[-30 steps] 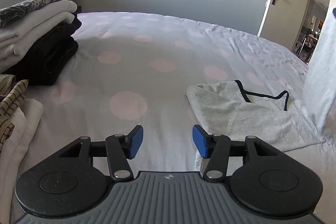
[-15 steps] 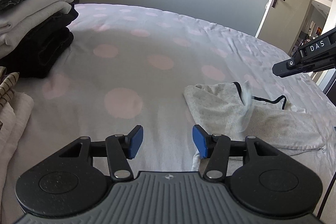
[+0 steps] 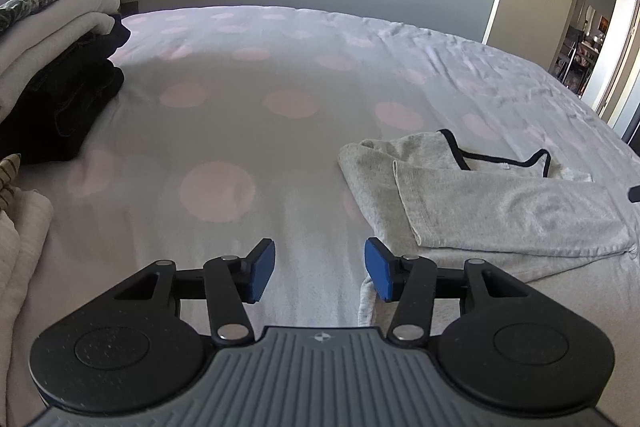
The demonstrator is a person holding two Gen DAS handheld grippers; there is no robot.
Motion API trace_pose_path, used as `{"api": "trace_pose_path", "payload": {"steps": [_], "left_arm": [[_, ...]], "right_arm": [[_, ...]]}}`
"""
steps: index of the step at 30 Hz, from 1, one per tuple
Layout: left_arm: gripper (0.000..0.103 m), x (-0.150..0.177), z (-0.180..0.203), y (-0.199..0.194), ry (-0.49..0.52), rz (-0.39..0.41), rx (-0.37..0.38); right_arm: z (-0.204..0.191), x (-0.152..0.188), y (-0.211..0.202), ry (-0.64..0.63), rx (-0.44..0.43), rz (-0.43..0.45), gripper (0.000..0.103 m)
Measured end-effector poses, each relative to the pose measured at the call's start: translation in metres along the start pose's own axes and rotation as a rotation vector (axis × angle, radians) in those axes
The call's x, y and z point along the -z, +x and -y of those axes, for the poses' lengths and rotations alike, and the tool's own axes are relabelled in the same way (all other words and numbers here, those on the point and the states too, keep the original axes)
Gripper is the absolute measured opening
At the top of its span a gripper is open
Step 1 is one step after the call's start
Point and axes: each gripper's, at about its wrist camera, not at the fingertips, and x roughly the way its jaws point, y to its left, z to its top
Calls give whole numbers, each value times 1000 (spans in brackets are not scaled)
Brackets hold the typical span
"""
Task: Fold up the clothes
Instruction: 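Smooth the folded grey shirt flat with both grippers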
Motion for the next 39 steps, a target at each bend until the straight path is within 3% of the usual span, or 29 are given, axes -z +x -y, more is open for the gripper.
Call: {"api": "trace_pose_path", "payload": {"steps": [3, 4, 8, 14, 19, 28, 32, 39], "left_arm": [[59, 4, 3, 9, 19, -26, -22], [59, 5, 3, 11, 23, -33, -30], [59, 7, 4, 18, 35, -52, -56], [59, 10, 4, 28, 62, -79, -80], [58, 13, 4, 30, 68, -95, -81], [59, 22, 14, 9, 89, -176, -108], [59, 30, 19, -1, 67, -242, -112], [59, 57, 28, -30, 64, -291, -130]], "right_arm": [[54, 21, 10, 123, 58, -18, 19], [70, 27, 13, 170, 62, -19, 27], [99, 44, 28, 278, 18, 2, 31], [105, 66, 62, 270, 22, -75, 30], [109, 80, 62, 265, -1, -49, 29], [109, 92, 34, 286, 16, -37, 31], [112, 117, 15, 329, 6, -39, 32], [114, 178, -16, 382, 26, -70, 42]]}}
